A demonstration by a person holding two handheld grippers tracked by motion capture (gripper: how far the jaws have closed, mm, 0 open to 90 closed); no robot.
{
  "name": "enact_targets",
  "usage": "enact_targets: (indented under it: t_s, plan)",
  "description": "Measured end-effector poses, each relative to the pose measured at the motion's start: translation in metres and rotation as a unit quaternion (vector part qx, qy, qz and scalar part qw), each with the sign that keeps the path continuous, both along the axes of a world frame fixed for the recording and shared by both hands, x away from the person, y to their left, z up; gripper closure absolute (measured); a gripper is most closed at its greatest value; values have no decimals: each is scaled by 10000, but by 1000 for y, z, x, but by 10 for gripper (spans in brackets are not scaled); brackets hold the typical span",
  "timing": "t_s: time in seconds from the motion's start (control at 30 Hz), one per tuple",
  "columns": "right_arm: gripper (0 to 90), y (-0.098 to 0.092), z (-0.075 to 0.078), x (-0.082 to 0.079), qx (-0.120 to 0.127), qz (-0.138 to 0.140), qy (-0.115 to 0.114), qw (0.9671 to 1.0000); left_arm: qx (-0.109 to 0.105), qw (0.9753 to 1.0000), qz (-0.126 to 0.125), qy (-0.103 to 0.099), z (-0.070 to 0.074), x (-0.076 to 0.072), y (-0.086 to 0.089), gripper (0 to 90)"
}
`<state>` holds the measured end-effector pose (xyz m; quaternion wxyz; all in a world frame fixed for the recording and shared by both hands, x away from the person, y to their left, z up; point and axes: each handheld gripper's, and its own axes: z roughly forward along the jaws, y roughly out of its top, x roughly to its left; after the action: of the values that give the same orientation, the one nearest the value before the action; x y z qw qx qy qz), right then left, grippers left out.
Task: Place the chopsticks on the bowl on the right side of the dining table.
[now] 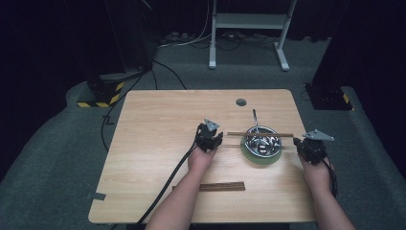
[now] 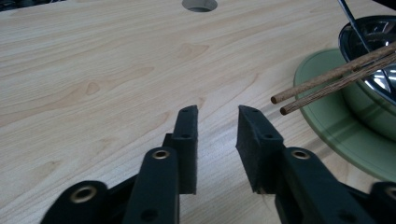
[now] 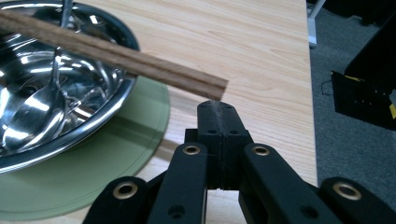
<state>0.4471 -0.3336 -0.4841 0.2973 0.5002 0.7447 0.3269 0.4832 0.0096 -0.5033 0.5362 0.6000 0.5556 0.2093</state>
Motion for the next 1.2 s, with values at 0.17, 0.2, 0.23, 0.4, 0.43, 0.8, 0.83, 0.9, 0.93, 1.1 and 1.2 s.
enact_targets:
  t_s: [0.17,0.2,0.23,0.4,0.43,0.8,0.83,0.9,0.93,1.1,1.2]
  plan:
    - [892,-5,2,7,9,-55,-105,9999,-36,10000,48,-20,0,2,-3,706]
    - [892,-5,1,8,-1,-63,-95,9999,2,10000,39,-3,-1,3,-4,696]
    - [892,-5,-1,10,-17,-81,-86,9999,-1,10000,36,18,-2,3,-4,680]
    - [893,-8,-5,14,-25,-77,-154,9998,23,10000,17,5,-3,4,-7,674]
    - [893,-9,-4,14,-34,-29,-142,9999,-2,10000,45,9,-4,5,-7,673]
    - [893,-9,-7,17,26,76,-320,9995,53,10000,-47,-21,-4,5,-15,671]
    - [893,-8,-7,16,28,88,-327,9994,22,10000,-16,-34,-4,5,-16,671]
    - [893,-8,-7,17,-20,143,-361,9992,64,10000,-44,-15,-5,5,-16,671]
    - [894,-8,-7,17,-35,160,-371,9992,65,10000,-45,-11,-5,5,-16,671]
    - [894,-8,-7,17,-55,206,-397,9990,58,10000,-63,-18,-5,4,-16,672]
    - [894,-8,-7,17,-91,222,-402,9989,180,9998,-106,1,-4,3,-16,673]
